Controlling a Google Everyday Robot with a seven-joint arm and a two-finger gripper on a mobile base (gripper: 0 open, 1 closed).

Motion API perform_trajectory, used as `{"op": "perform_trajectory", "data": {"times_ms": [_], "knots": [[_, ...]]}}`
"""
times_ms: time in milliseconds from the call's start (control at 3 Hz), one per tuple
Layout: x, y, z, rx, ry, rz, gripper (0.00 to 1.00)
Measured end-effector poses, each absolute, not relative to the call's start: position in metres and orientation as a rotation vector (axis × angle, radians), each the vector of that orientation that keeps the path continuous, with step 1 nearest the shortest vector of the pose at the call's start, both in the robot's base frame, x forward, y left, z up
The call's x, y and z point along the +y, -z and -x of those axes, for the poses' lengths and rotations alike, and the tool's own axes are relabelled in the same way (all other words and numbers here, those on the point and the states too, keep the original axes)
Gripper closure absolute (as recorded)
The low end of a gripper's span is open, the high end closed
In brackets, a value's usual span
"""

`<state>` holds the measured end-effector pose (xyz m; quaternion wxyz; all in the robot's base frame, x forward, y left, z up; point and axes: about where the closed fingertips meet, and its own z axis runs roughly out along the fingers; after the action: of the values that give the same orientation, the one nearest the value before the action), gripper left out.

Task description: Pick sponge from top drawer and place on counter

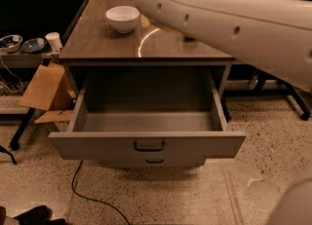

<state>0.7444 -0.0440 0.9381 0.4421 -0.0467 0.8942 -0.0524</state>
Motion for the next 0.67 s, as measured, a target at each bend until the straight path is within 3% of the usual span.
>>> {"op": "perform_trajectory", "data": {"times_ms": [667], "knots": [[-0.025, -0.931, -0.837, 2.299, 0.101, 0.139, 1.0]]}}
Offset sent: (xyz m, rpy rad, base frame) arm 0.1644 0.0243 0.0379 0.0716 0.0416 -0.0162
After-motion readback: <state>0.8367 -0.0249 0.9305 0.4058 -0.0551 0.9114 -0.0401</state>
